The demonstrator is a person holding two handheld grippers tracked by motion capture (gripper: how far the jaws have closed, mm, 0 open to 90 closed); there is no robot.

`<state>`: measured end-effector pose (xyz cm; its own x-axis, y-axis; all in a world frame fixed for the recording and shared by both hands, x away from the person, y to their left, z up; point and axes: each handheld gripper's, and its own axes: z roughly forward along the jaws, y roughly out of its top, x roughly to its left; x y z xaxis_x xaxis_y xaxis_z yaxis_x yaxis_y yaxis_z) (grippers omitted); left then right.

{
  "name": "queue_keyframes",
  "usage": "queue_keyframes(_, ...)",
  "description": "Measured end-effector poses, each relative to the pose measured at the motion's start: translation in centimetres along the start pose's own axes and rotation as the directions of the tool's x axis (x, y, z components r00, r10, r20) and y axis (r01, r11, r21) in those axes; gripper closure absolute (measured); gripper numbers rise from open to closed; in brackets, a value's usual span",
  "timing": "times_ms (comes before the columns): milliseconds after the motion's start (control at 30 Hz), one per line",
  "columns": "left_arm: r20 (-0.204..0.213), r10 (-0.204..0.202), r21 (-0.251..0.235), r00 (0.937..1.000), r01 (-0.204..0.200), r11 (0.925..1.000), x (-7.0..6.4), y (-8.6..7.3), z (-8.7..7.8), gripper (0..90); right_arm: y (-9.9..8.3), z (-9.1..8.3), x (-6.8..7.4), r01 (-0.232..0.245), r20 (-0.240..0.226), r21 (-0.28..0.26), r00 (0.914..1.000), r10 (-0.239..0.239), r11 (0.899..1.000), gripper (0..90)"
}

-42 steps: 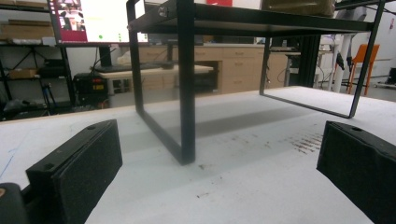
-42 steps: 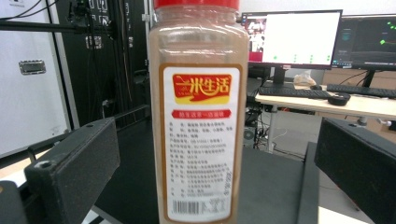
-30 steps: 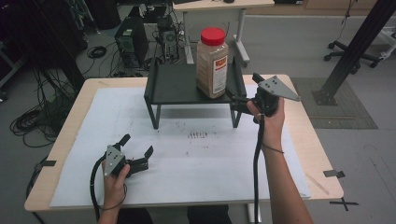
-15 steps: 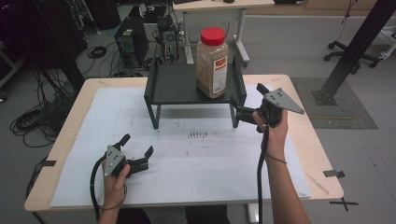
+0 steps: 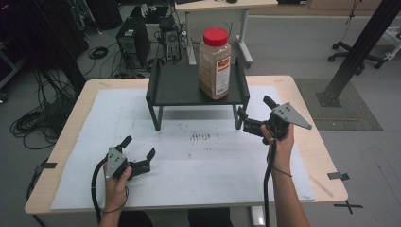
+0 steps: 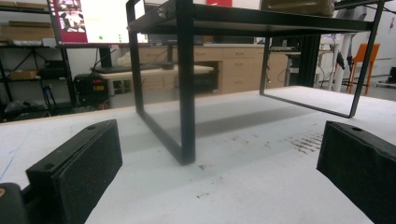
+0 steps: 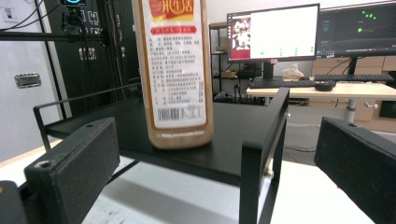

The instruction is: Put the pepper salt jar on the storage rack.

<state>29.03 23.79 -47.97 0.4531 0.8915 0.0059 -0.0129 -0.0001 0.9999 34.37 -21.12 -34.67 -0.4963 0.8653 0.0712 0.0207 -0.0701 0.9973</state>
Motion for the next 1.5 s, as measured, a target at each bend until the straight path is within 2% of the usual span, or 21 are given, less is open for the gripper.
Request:
queue_keyframes(367, -0.001, 0.002, 0.001, 1.0000, -0.002, 1.0000, 0.0, 0.0, 0.0, 0.2, -3.3, -1.6, -0.4, -0.034, 0.001, 0.008, 0.9994, 0.034, 0.999, 0.1)
queue_keyframes(933, -0.002, 0.004, 0.000, 1.0000, -0.004, 1.0000, 0.0, 0.0, 0.0, 0.2, -7.5, -3.3, -0.9, -0.031, 0.015, 0.061, 0.9994, 0.030, 0.998, 0.1)
queue_keyframes(1167, -0.001, 0.006, 0.000, 1.0000, -0.006, 1.0000, 0.0, 0.0, 0.0, 0.2, -8.8, -3.4, -1.1, -0.027, 0.011, 0.073, 0.9996, 0.027, 0.997, 0.1)
queue_keyframes(1500, -0.001, 0.006, 0.001, 1.0000, -0.006, 1.0000, -0.1, 0.0, 0.0, 0.2, -10.2, -3.4, -1.1, -0.052, 0.000, 0.082, 0.9987, 0.052, 0.995, 0.1)
